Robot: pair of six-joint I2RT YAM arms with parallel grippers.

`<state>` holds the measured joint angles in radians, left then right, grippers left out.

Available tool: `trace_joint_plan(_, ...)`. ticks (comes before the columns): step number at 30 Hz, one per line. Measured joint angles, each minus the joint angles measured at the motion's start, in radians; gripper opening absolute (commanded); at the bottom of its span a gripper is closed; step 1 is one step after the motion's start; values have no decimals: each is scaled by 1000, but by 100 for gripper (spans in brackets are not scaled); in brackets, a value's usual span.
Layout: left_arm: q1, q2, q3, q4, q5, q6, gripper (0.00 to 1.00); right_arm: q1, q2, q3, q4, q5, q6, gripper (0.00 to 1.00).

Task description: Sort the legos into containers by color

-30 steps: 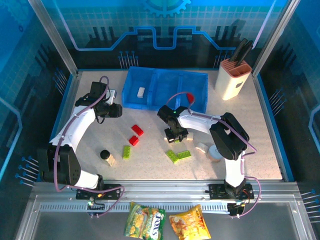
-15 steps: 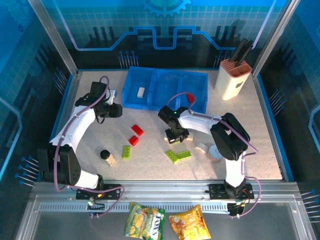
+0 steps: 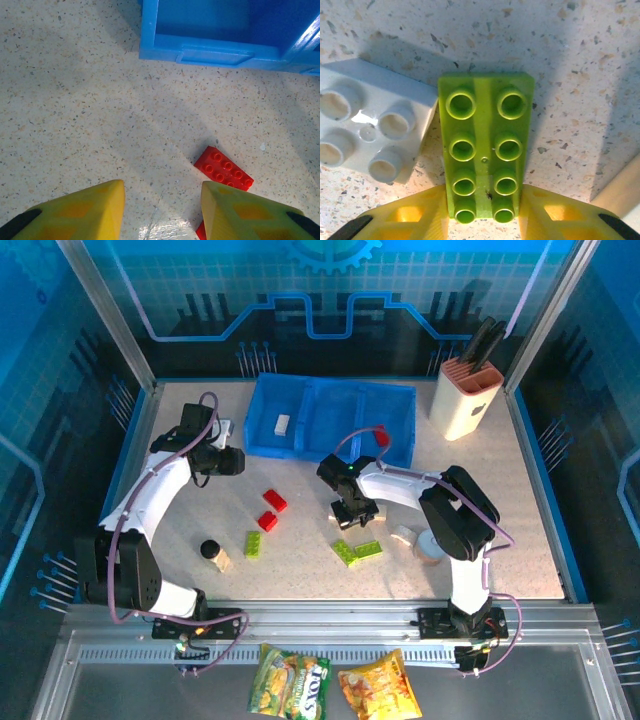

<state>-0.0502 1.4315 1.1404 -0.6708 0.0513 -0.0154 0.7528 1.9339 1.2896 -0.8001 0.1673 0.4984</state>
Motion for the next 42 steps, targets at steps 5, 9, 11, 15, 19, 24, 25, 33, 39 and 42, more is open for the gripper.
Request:
trace_joint_plan(5,0,0,0,0,7,0,45,0,-6,0,-3,9,0,36)
trace_joint_plan(9,0,0,0,2,7,0,45,-1,-25,0,-18,15,0,36)
trace_joint_plan(11,0,0,0,4,7,0,45,-1,-44,3,-33,17,-1,36)
trace_joint_plan(15,0,0,0,4,9,0,45,-3,-73,32,-63,27,-2,36)
trace_joint_plan(19,0,0,0,4,10,0,45,-10,-80,82,-86,35,-10,35)
trace_joint_plan(24,0,0,0,4,10,0,45,-18,-80,160,-111,35,-23,31)
trace_joint_plan(25,0,0,0,4,10,0,45,-20,-78,181,-116,35,-25,30)
trace_joint_plan(33,0,0,0,4,11,0,45,-50,2,342,-106,26,11,27)
trace_joint_plan(39,0,0,0,4,15,0,45,-66,104,469,-108,71,108,29)
trace_joint_plan(42,0,0,0,4,18,0,45,-69,138,530,-108,113,158,29)
